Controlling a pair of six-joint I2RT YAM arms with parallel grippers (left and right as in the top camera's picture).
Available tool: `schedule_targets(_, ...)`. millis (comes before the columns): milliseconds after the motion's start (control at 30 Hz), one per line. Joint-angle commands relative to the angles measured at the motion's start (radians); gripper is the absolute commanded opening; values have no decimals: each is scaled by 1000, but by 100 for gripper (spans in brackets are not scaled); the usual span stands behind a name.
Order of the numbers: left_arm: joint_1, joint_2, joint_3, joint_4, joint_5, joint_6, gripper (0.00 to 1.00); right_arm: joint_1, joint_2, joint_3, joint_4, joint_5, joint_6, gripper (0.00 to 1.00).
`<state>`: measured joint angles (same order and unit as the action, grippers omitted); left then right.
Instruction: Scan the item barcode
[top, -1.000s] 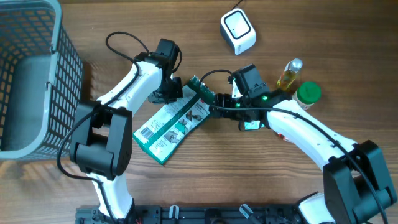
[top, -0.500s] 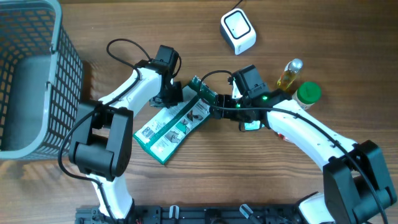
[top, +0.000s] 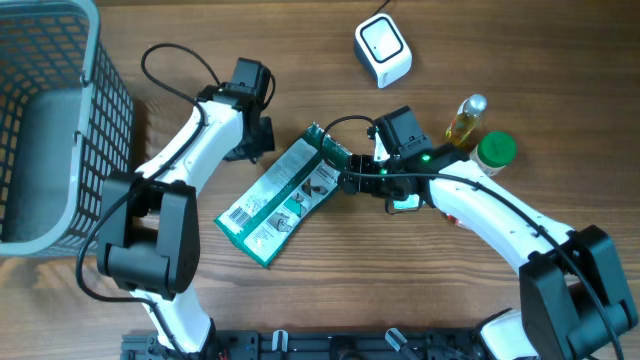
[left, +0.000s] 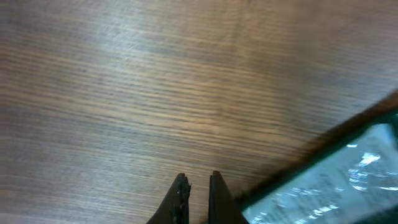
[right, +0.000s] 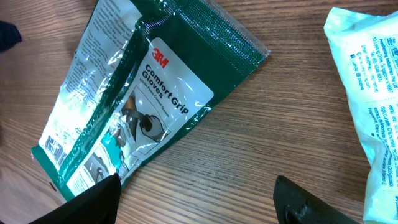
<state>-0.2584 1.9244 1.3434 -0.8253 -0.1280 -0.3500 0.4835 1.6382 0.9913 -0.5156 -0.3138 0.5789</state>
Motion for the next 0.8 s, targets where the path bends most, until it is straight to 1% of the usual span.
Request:
schedule_targets(0, 14, 36, -74, 24, -72, -6, 4, 2, 10, -5, -10, -10, 8, 79)
schedule_targets(133, 16, 56, -116, 20, -52, -25, 6, 2, 10, -5, -18, -10, 8, 79)
schedule_targets(267, 14, 55, -121, -49, 53, -25, 8, 2, 10, -13, -24, -15, 64, 79)
schedule_targets(333, 14, 55, -121, -79, 104, -25, 8, 3, 10, -39, -8, -31, 104, 75)
schedule_targets(433, 14, 55, -121, -81, 120, -25, 8, 24, 10, -97, 50, -33, 146, 65)
schedule_targets(500, 14, 56, -121, -80, 121, -25, 8, 51, 10, -134, 106, -32, 185, 60)
schedule_targets(567, 14, 55, -121, -80, 121, -25, 8, 83, 10, -174, 200, -31, 215, 54)
schedule_targets(667, 14, 56, -121, -80, 121, -25, 8, 137, 22, -235, 358, 11, 297, 40)
schedule_targets(700, 14, 55, -121, -81, 121, -25, 9, 154, 36, -246, 389, 41, 332, 31)
schedule_targets(767, 14, 56, -121, -81, 121, -25, 9, 175, 71, -248, 415, 84, 371, 21)
